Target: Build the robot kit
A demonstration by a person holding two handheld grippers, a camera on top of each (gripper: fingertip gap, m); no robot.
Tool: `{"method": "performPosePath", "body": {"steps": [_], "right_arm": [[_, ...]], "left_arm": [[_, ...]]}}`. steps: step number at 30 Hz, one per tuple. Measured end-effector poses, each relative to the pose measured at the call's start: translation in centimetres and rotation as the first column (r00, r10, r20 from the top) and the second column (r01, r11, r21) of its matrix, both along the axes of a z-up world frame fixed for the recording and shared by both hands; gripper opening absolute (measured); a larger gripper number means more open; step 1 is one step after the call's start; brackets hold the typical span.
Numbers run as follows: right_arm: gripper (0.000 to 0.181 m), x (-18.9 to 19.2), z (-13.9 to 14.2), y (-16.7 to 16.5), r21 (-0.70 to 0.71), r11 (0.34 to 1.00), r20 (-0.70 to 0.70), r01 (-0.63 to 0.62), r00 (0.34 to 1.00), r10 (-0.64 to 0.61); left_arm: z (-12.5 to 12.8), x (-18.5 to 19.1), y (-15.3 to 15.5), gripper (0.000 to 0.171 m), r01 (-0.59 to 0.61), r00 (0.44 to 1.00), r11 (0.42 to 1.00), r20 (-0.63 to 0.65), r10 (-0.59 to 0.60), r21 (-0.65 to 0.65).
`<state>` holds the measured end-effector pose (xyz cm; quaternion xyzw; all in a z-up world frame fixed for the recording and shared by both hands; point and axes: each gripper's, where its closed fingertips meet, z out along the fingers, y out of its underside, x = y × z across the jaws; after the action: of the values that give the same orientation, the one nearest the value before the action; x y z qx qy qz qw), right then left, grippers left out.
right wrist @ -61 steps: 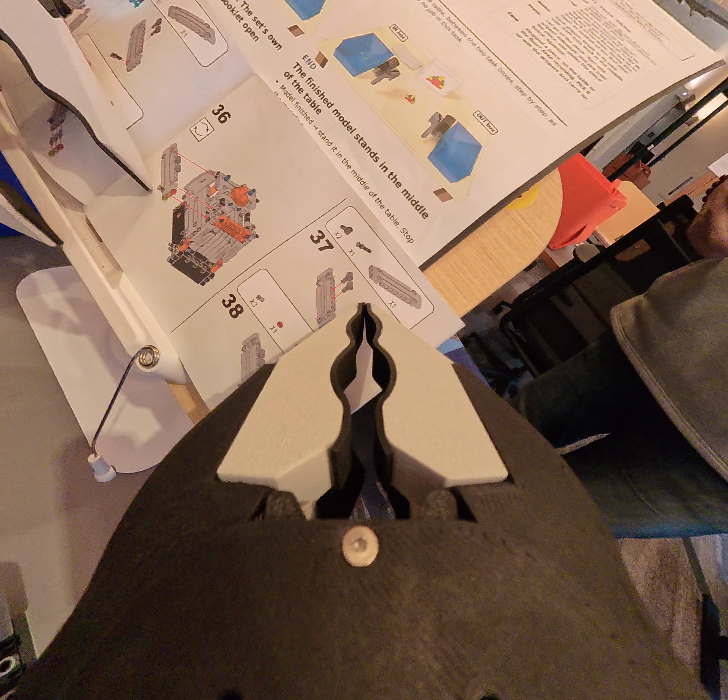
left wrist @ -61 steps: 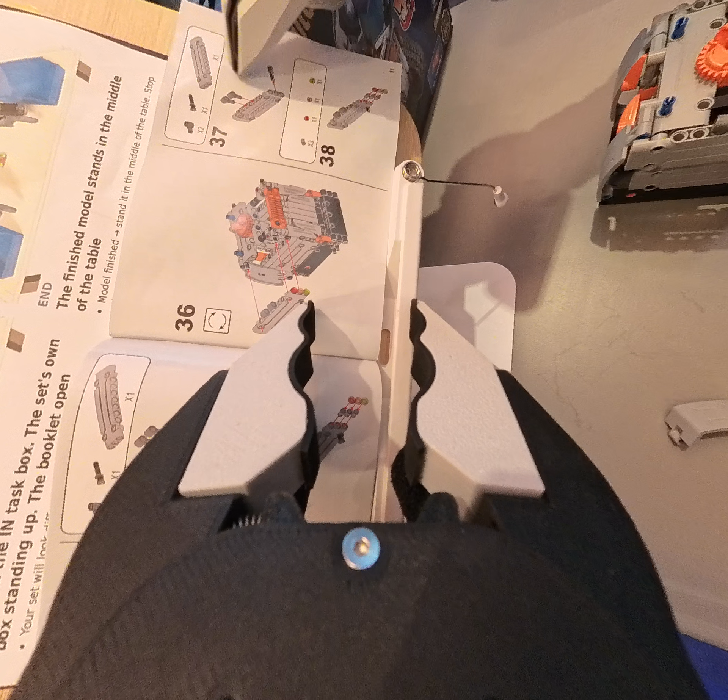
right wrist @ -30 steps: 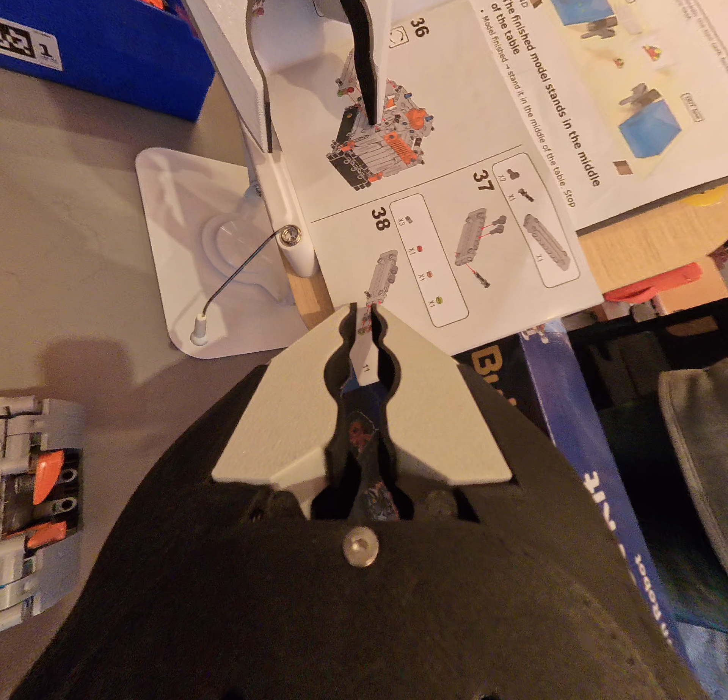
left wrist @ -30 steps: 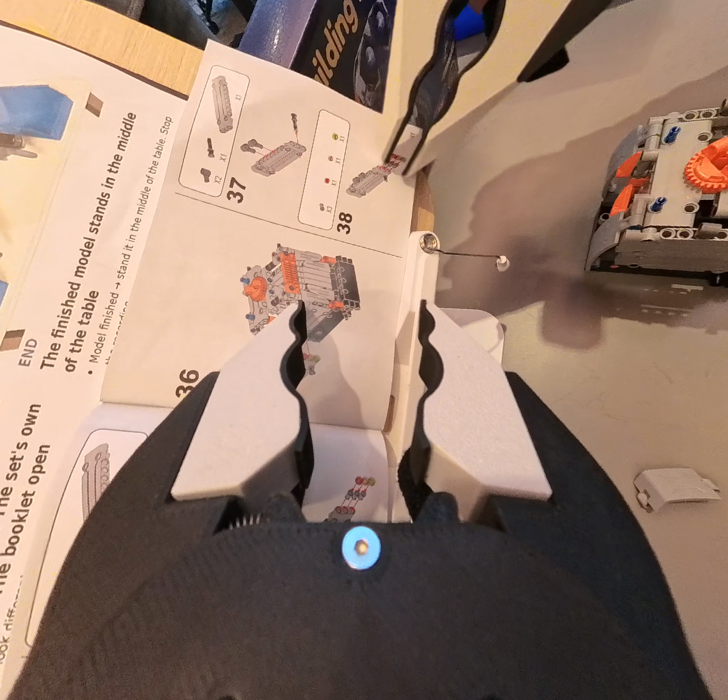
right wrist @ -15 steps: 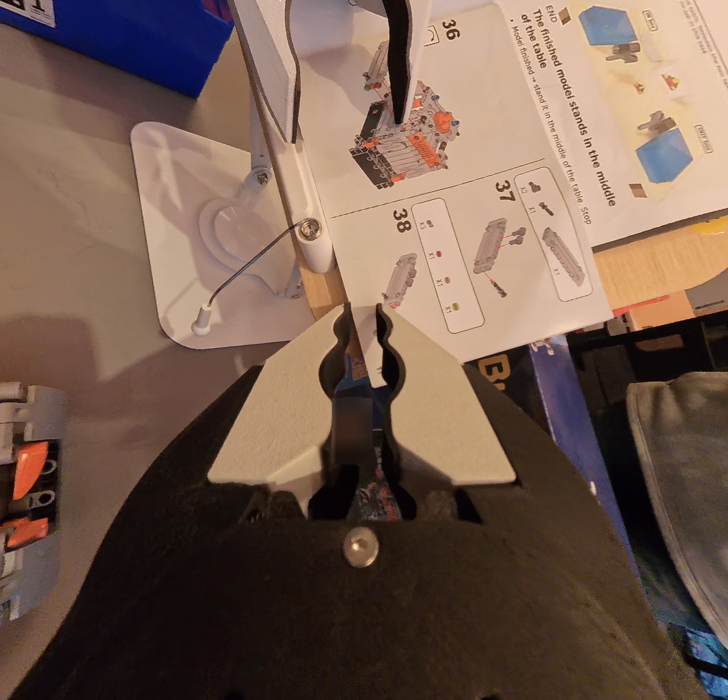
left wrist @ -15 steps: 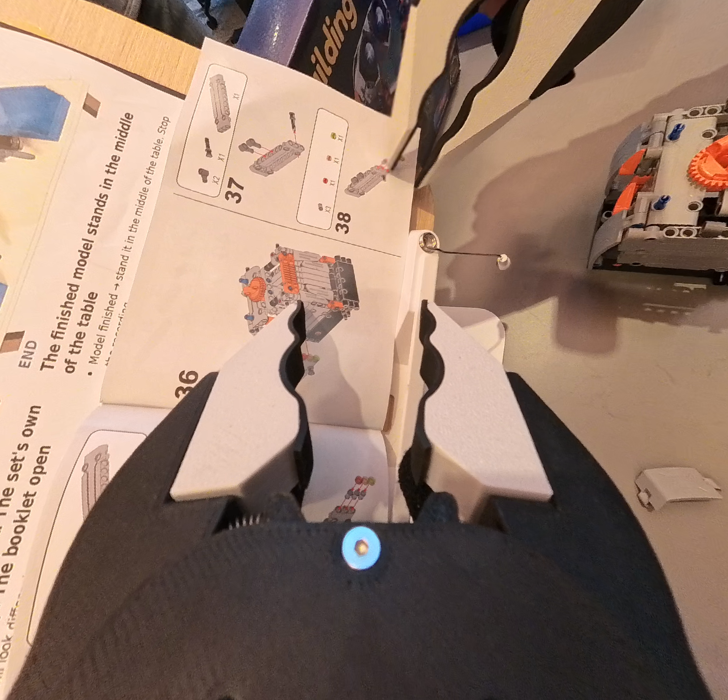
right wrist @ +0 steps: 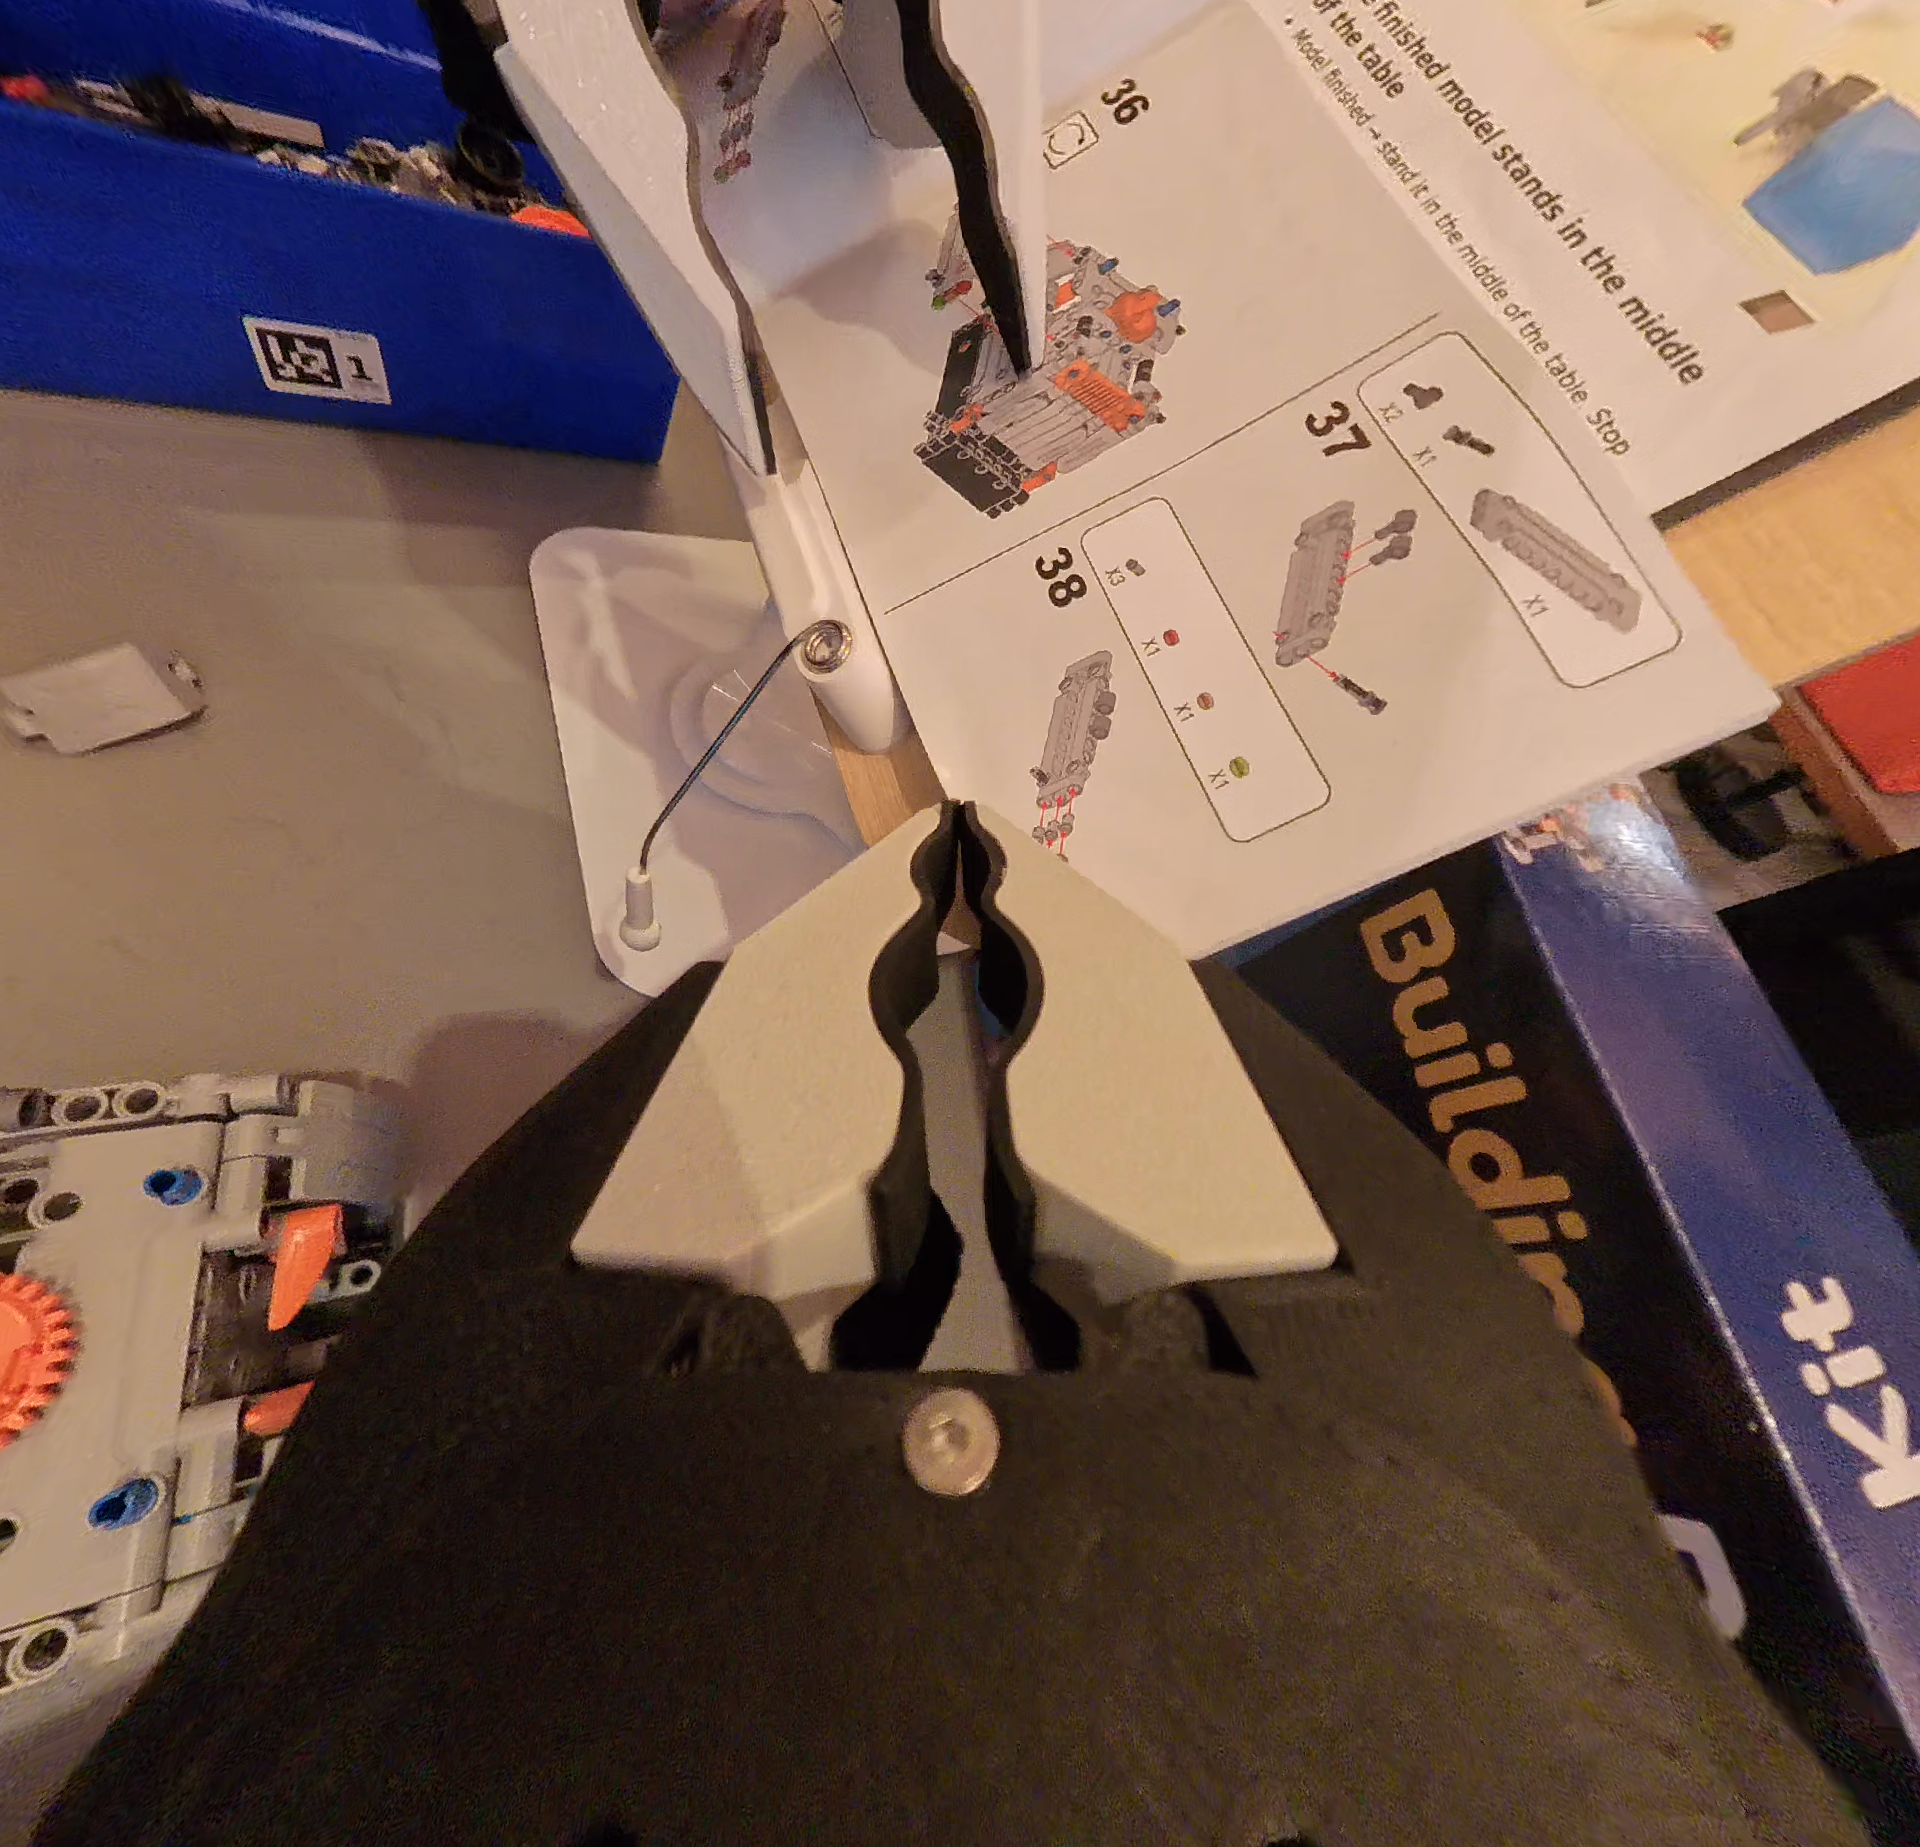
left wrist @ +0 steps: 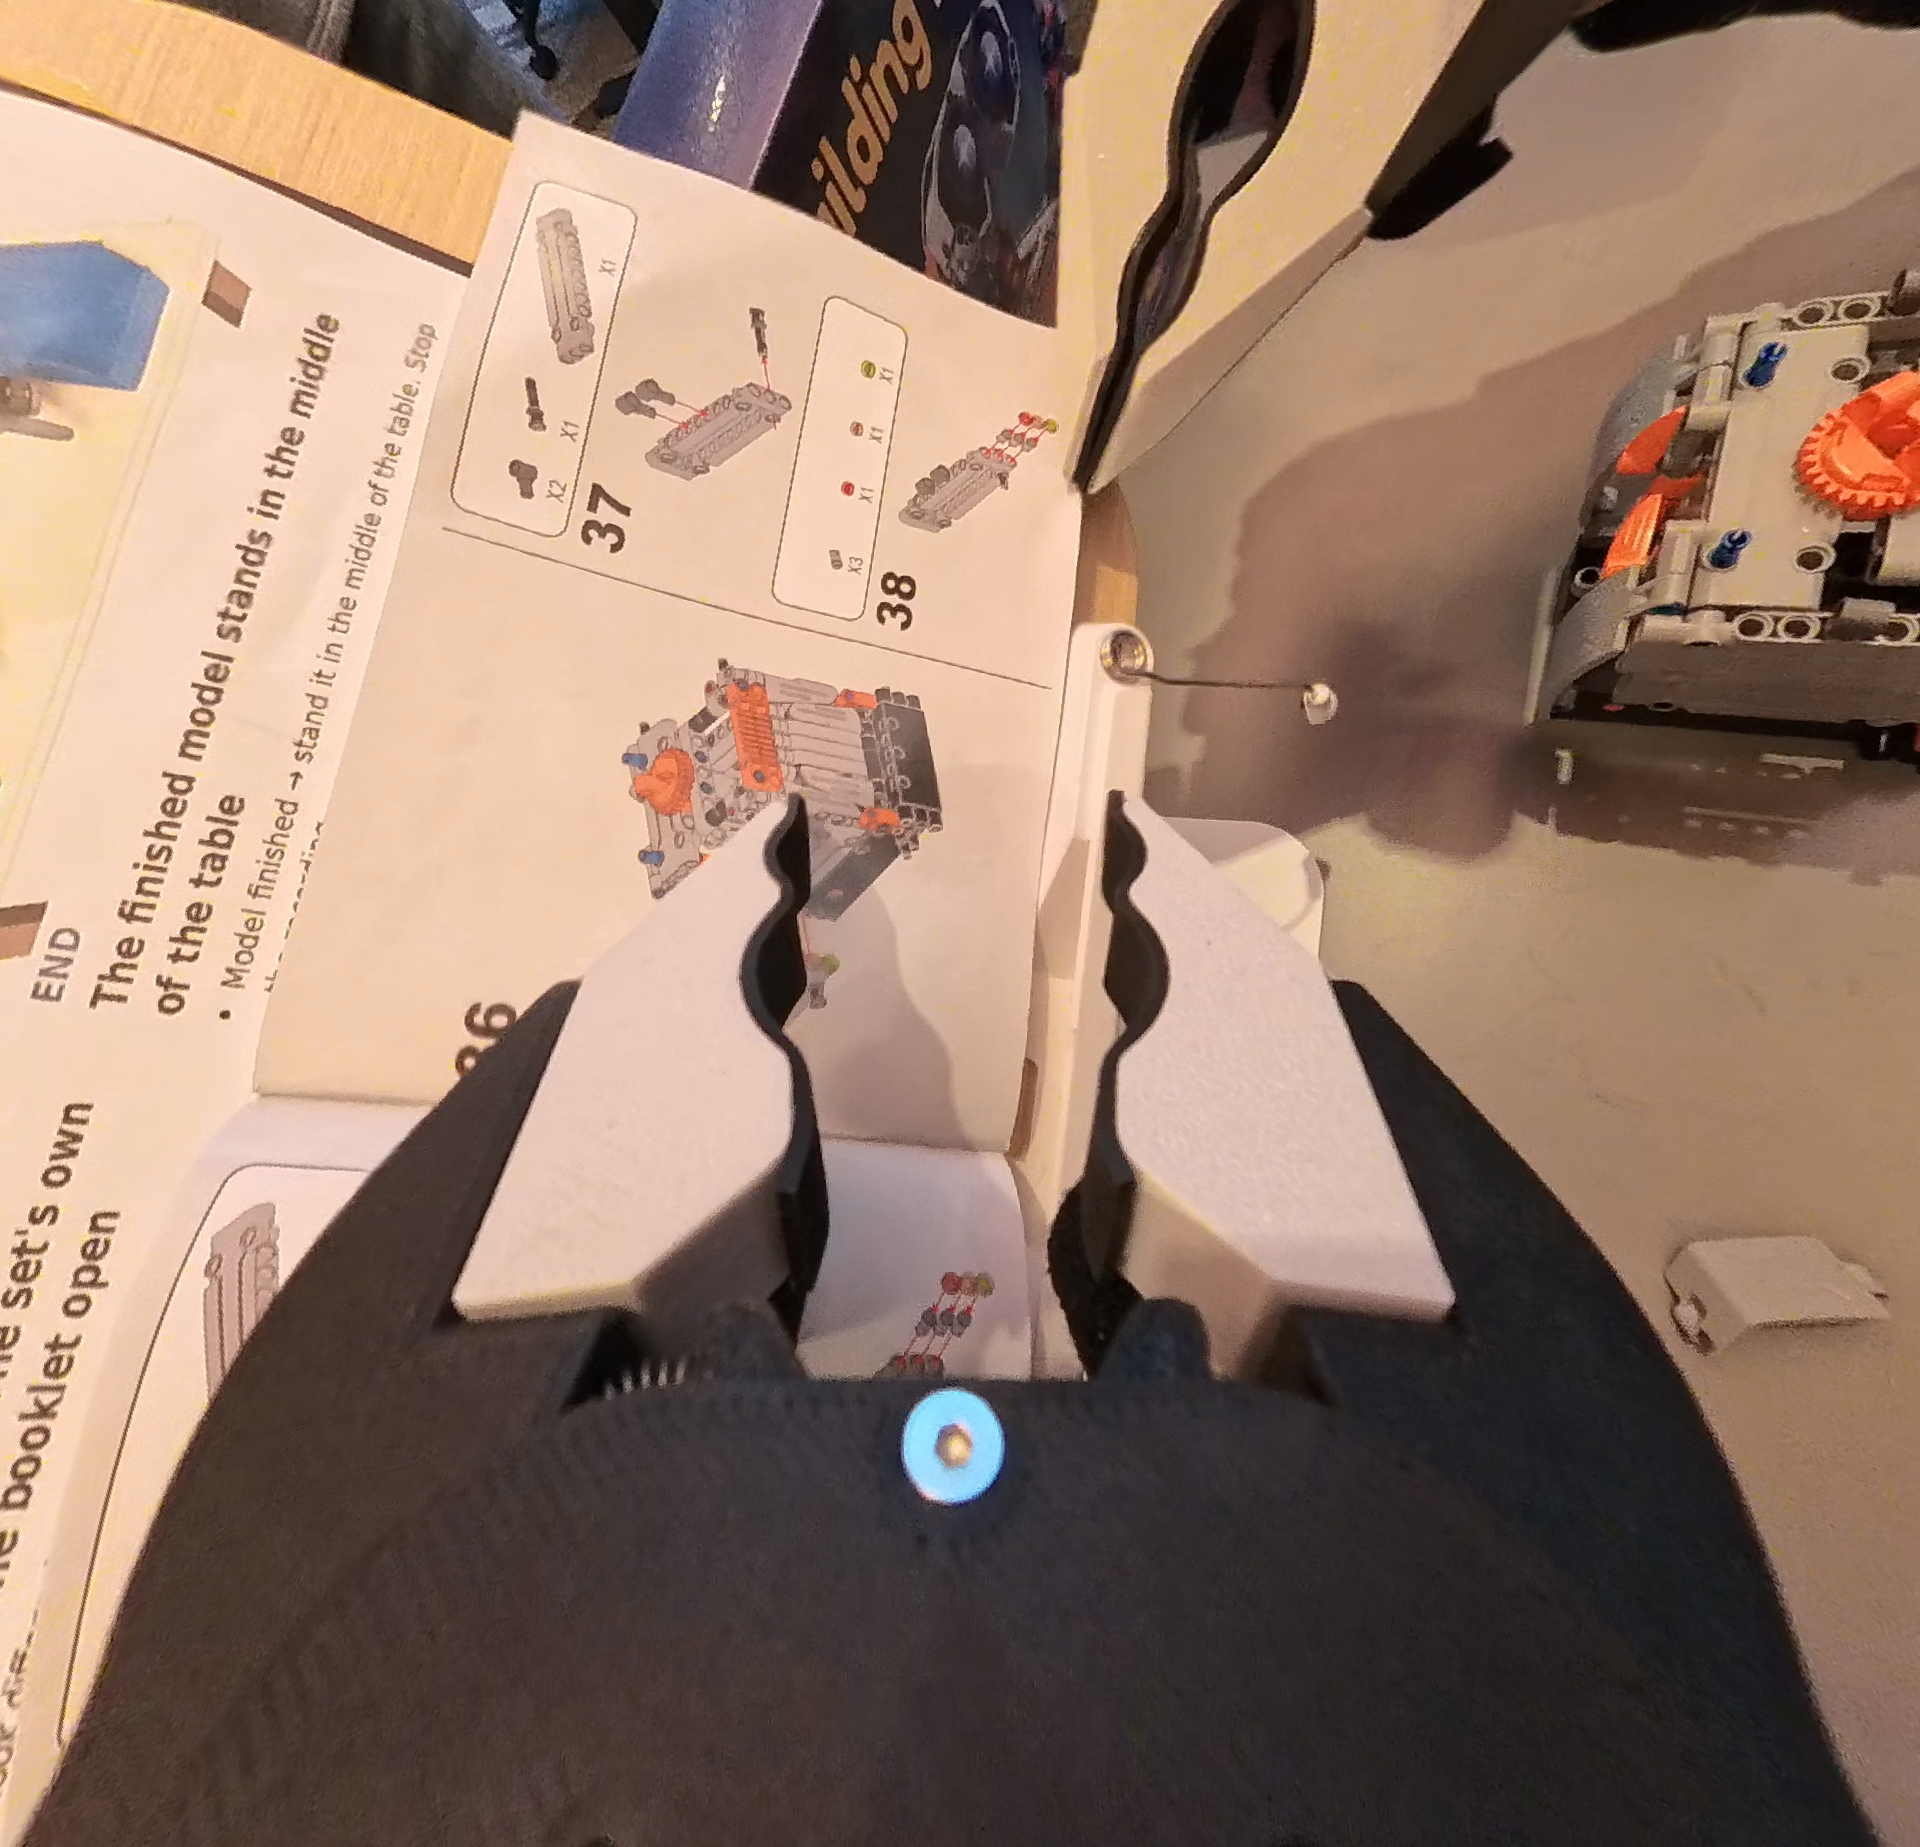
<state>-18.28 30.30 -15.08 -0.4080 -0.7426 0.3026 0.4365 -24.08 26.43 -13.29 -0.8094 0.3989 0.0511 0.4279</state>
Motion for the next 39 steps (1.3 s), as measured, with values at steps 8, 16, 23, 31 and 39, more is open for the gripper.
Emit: {"method": "performPosePath", "body": {"steps": [8,16,23,31,39], "right_arm": [[0.0,-0.1,0.2,0.3,-0.134,0.991,0.024,0.016,1.0,-0.013],[0.02,0.4,0.3,0.5,0.121,0.992,-0.009,0.031,1.0,-0.03],[0.0,0.2,-0.1,0.6,0.263,0.963,-0.003,0.054,0.999,-0.055],[0.01,0.6,-0.2,1.0,0.317,0.946,-0.015,0.063,0.998,-0.061],[0.0,0.4,-0.4,0.7,0.263,0.963,-0.013,0.063,0.998,-0.062]], "left_arm": [[-0.2,0.8,0.3,0.054,0.011,1.0,1.0,-0.022,-0.011,-0.009],[-0.3,1.0,0.6,0.053,0.002,1.0,1.0,-0.029,-0.002,0.0],[-0.3,1.0,0.7,0.054,0.001,1.0,1.0,-0.019,-0.001,0.004],[-0.3,1.0,0.7,0.053,0.006,1.0,1.0,-0.012,-0.006,0.001],[-0.3,1.1,0.6,0.054,0.006,1.0,1.0,-0.014,-0.006,-0.002]]}}
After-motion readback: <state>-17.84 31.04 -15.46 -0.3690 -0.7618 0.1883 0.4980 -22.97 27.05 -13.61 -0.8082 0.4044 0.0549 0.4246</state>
